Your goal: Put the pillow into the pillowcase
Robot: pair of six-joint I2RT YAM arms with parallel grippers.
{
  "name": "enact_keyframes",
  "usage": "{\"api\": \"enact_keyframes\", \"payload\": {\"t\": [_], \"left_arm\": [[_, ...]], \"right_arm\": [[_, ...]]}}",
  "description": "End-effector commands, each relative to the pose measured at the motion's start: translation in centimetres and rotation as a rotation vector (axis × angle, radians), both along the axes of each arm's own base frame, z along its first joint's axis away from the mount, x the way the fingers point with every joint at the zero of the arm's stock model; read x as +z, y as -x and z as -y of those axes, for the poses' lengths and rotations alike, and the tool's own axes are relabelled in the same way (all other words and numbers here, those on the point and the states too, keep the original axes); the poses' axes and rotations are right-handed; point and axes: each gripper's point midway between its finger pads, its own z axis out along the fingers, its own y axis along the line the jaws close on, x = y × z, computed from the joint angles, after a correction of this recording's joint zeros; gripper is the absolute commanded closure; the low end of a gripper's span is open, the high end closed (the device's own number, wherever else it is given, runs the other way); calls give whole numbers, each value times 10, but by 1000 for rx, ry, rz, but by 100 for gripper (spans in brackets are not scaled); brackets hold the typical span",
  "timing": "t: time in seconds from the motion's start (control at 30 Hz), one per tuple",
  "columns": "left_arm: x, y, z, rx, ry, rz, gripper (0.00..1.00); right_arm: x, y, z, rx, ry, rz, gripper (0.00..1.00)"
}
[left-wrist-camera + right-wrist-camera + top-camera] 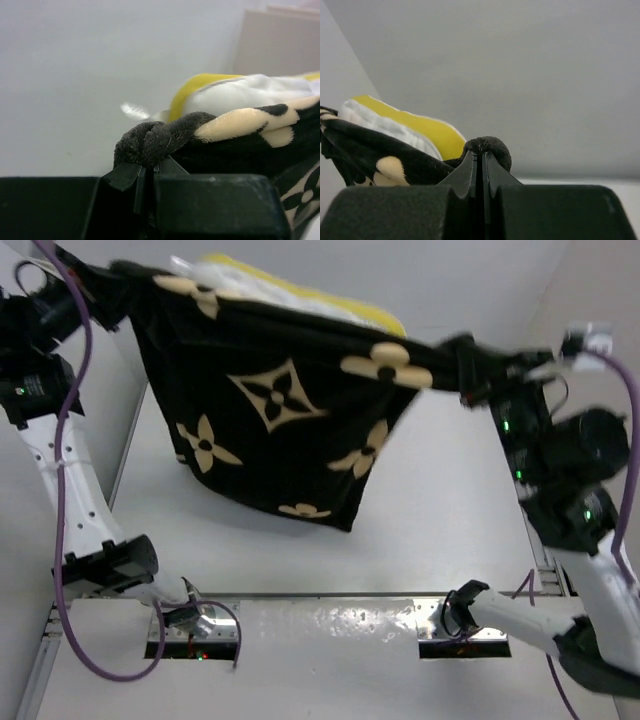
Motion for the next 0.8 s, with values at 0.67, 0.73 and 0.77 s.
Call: {"api": "enact_keyframes", "payload": {"t": [0.67, 0.73, 0.77], "left_arm": [[-41, -39, -79, 324, 21, -172, 100], [-19, -48, -85, 290, 40, -137, 100], [29, -25, -82, 285, 47, 3, 100]], "right_arm": [[-63, -62, -9, -131, 152, -190, 100], [-10, -55, -22, -55, 161, -105, 100], [51, -39, -14, -50, 107, 5, 100]]}}
